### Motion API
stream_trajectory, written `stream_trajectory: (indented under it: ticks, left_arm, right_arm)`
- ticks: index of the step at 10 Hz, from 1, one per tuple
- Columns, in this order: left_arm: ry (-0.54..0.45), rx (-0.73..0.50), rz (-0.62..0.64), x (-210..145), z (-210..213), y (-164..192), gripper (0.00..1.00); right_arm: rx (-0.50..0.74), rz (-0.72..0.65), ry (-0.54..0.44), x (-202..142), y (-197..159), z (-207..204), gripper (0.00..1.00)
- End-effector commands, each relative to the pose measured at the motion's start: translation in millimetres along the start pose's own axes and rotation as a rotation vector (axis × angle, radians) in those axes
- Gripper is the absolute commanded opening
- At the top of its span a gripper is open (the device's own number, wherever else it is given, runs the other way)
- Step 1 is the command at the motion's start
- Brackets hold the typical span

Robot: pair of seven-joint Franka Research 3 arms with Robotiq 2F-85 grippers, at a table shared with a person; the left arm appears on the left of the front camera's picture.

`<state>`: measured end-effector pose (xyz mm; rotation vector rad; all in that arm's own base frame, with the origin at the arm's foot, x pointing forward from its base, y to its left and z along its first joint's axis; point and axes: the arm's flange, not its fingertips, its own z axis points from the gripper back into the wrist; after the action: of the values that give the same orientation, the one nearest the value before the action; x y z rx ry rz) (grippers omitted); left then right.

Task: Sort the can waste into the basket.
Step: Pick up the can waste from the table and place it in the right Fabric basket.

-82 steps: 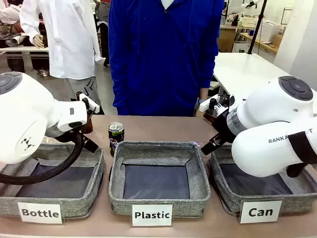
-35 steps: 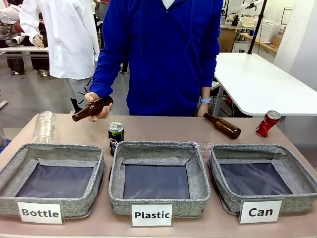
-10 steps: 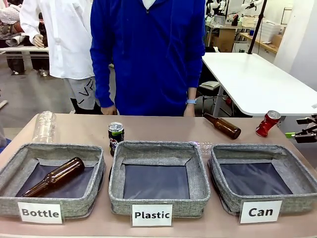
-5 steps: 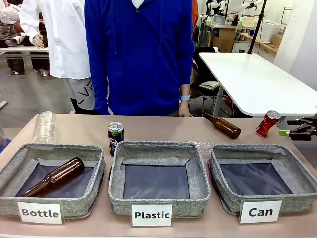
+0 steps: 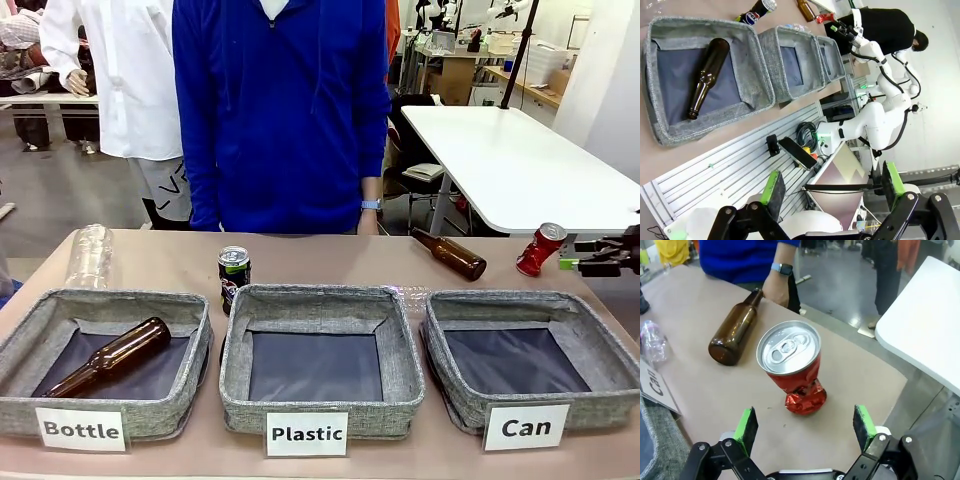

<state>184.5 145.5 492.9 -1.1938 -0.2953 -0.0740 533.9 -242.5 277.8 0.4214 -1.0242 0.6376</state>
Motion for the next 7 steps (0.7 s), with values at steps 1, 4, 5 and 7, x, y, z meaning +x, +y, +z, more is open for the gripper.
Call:
stream_trajectory:
  ticks: [1, 4, 5, 7]
  left_arm:
    - [-0.018, -0.014, -0.01, 1.1, 1.9, -0.6, 1.0]
    - [-0.018, -0.014, -0.01, 1.1, 1.9, -0.6, 1.0]
    - [-0.018, -0.014, -0.01, 1.1, 1.9, -0.6, 1.0]
    - [-0.018, -0.014, -0.01, 1.1, 1.9, -0.6, 1.0]
  right_arm:
    - [-0.007, -0.02, 0.015, 1.8, -11.6, -20.3, 1.0]
    - [0.007, -0.002, -0.046, 1.6, -9.4, -48.4, 1.0]
    - [0.001, -0.017, -0.059, 0.2, -11.2, -53.3, 1.0]
    - [-0.008, -0.045, -0.092, -0.5, -13.8, -61.6, 1.0]
